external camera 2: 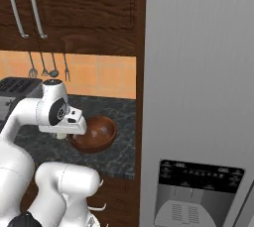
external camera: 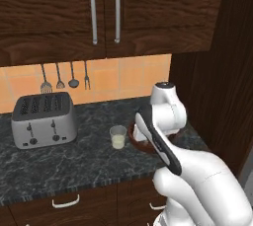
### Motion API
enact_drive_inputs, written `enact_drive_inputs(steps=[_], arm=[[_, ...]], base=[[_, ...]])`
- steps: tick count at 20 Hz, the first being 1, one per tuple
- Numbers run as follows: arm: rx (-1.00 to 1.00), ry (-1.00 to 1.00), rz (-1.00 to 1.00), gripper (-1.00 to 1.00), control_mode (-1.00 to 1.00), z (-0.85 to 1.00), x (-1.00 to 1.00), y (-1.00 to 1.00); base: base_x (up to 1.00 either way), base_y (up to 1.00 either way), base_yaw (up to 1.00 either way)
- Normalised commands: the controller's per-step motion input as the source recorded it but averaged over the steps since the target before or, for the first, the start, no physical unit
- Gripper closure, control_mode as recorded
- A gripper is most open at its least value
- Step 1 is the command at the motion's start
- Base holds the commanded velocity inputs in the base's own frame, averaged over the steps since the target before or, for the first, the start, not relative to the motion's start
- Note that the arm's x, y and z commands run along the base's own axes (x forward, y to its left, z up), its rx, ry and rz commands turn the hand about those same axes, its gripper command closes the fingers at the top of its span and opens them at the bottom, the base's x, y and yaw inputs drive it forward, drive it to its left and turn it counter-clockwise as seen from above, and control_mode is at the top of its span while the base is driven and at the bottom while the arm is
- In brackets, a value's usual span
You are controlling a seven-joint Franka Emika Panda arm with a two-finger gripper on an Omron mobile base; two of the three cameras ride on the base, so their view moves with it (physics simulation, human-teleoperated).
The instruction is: Grab a lemon wedge from the fridge and one ice cube from the ice bowl, and put them in the glass of lemonade.
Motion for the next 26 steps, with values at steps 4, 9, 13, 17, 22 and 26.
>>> enact_drive_inputs(steps=[4,9,13,17,22,26], arm=[[0.0,0.0,0.15,-1.0,-1.0,-0.17,1.0,-0.35],[0.02,0.0,0.05,-1.0,-1.0,0.02,0.77,-0.32],[0.0,0.0,0.03,-1.0,-1.0,-0.17,0.47,-0.1],[-0.03,0.02,0.0,-1.0,-1.0,-0.31,0.09,0.02],[-0.02,0.0,0.0,-1.0,-1.0,-0.21,0.01,0.0],[-0.01,0.0,0.0,-1.0,-1.0,-0.09,0.13,0.0]], base=[[0.0,0.0,0.0],[0.0,0.0,0.0],[0.0,0.0,0.0],[0.0,0.0,0.0],[0.0,0.0,0.0],[0.0,0.0,0.0]])
